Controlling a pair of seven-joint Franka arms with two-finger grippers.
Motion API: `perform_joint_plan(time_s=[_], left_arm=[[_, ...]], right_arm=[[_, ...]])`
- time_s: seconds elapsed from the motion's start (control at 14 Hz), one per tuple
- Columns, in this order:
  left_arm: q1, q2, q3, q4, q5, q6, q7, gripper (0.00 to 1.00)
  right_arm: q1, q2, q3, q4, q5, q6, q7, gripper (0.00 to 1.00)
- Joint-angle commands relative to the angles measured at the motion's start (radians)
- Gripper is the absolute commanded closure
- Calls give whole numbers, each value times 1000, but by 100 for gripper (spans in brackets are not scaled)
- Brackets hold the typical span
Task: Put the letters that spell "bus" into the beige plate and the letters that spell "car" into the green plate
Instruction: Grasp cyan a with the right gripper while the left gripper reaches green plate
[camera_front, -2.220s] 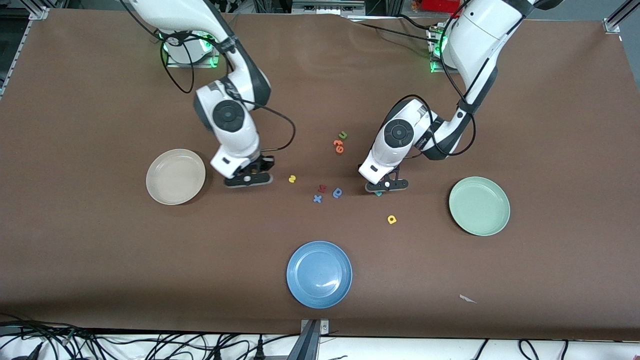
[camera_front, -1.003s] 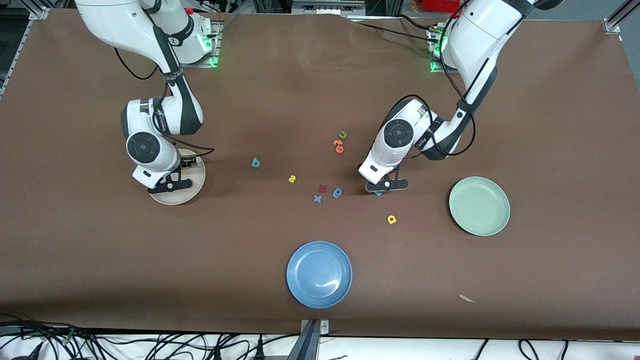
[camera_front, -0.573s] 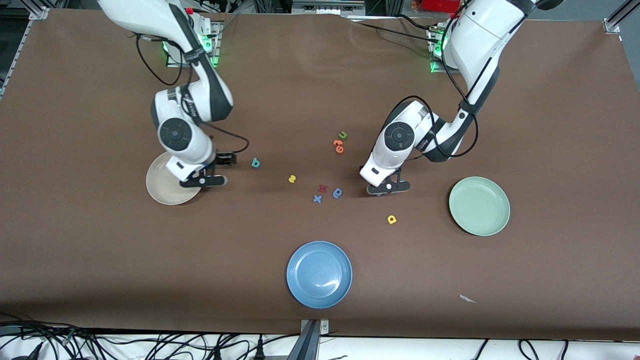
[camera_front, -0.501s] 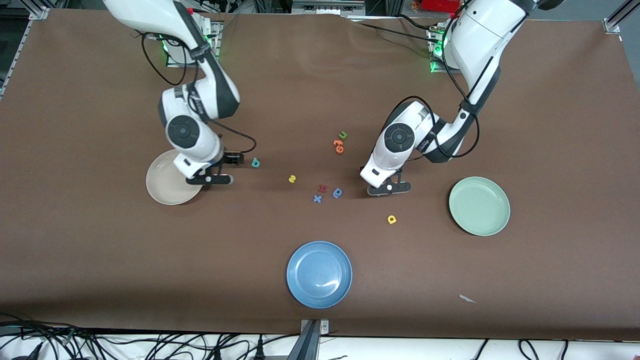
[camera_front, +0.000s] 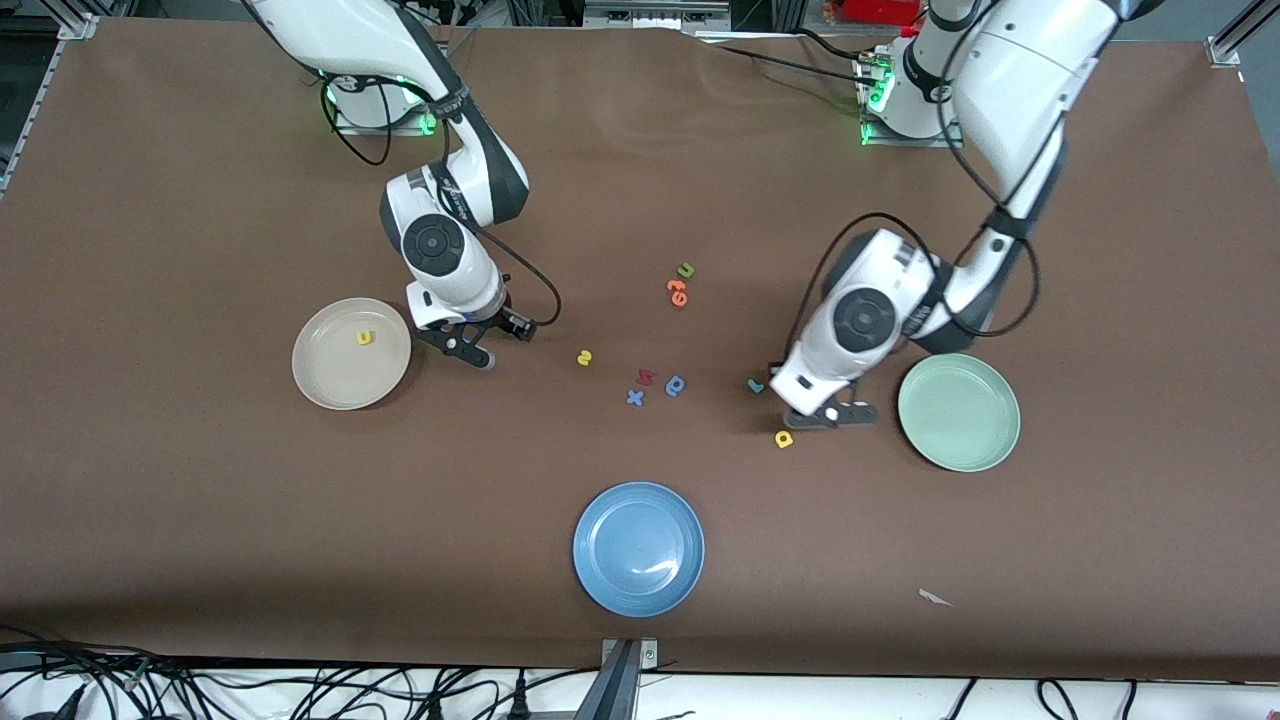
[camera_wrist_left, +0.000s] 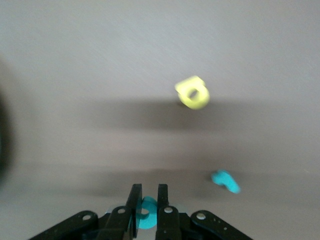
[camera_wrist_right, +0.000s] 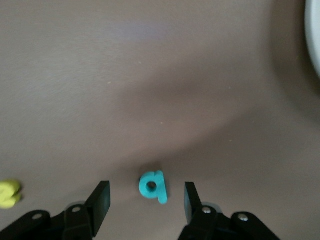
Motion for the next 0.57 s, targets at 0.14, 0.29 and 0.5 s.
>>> perform_joint_plan(time_s=[0.14, 0.29, 0.5], left_arm=[[184, -18, -9, 36, 32, -46, 298, 91], [254, -17, -6, 36, 34, -46, 420, 91], [331, -8, -5, 34, 34, -46, 546, 88]], right_arm=[[20, 23, 3, -12, 14, 32, 50, 40], [22, 28, 1, -20, 13, 32, 50, 52], [22, 28, 1, -18, 11, 32, 49, 84]])
